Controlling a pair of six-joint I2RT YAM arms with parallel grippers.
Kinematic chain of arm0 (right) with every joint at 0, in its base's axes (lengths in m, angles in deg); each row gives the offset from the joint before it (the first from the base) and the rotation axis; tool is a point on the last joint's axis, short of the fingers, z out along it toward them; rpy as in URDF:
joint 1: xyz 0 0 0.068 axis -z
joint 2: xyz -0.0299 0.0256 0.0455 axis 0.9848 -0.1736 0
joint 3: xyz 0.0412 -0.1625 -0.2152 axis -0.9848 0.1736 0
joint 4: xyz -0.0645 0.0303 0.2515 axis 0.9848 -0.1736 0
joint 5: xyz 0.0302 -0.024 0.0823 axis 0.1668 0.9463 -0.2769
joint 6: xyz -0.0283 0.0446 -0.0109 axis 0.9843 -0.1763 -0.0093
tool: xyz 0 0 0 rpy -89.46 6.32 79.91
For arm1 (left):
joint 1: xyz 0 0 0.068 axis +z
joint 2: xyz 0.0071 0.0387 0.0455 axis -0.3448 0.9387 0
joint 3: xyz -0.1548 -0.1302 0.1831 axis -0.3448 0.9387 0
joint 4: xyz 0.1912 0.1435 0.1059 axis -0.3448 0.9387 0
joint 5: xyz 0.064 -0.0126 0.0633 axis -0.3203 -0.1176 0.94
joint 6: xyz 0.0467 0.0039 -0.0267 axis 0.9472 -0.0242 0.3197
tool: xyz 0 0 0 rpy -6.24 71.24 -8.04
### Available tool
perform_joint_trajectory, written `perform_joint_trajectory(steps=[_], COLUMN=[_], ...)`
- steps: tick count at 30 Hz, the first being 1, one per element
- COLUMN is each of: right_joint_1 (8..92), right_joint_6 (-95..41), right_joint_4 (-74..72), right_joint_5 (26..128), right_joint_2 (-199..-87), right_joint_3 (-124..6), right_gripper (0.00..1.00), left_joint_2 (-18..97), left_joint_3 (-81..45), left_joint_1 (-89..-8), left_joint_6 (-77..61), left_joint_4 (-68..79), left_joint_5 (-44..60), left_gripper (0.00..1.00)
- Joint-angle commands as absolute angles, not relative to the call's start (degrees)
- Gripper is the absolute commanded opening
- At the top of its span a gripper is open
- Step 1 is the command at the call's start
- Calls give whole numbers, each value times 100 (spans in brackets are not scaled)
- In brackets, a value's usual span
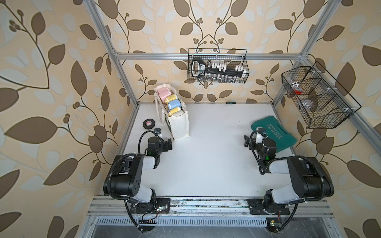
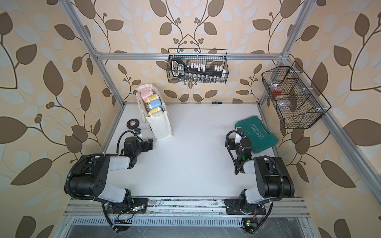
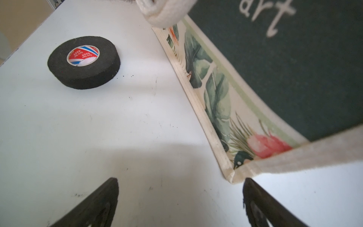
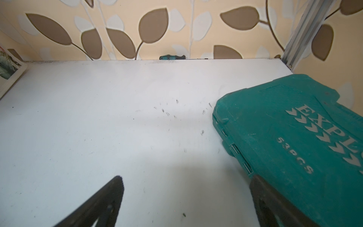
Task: Take out the pencil sharpeners from the tote bags
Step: Move the canvas bag to the center of the board.
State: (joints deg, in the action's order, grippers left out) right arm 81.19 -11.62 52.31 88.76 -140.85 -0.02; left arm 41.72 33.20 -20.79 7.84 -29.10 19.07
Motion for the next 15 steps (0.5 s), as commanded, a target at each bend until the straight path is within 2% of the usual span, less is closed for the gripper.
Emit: perform_joint_trajectory(steps=[1,15], right_joint_1=[8133,8146], right_joint_6=[-1116,-1125], right_joint_4=[5354,5354], right_joint_5=[8779,8760], right_joint_2=[-14072,-14072], right_joint_3=[-55,-60], right_gripper=[100,100], left_joint_2=[4188,4164], left_joint_3=[3159,3183], left_joint_1=[-1993,-1990], left_joint_6=[967,965], left_joint_4=[-3135,-3153], left_joint_5=[1798,1868], left_gripper=[99,99])
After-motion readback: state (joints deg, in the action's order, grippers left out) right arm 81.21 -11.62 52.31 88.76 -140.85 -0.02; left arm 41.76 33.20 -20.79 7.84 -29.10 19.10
